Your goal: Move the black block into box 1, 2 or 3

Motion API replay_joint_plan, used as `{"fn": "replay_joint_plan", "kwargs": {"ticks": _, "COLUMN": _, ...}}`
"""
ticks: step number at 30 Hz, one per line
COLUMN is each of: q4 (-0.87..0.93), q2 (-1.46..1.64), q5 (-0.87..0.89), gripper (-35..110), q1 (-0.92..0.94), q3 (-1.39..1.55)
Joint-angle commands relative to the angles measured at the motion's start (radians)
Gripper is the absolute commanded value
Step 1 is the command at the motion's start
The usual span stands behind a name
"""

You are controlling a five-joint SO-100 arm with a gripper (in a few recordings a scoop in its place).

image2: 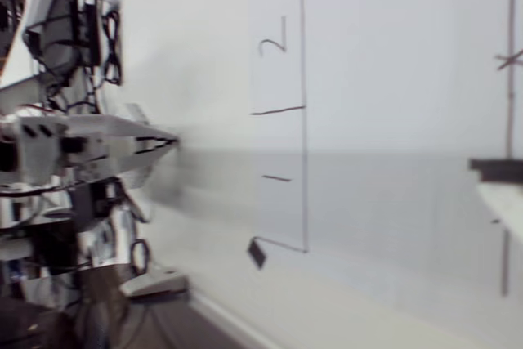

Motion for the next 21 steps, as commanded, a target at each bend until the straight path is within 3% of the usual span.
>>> {"fn": "replay_joint_plan", "kwargs": {"ticks": 1, "q4": -0.037, "q2": 0.014, "q5": -0.029, "gripper": 30, "q1": 0.000, "q3": 0.055}}
{"fn": "replay_joint_plan", "kwargs": {"ticks": 8, "q4": -0.021, "q2": 0.014, "q5": -0.058, "gripper": 30, "q1": 0.017, "q3": 0.081}}
{"fn": "replay_joint_plan", "kwargs": {"ticks": 21, "q4": 0.397, "q2": 0.014, "q5": -0.150, "gripper": 21, "q1": 0.049, "q3": 0.081}}
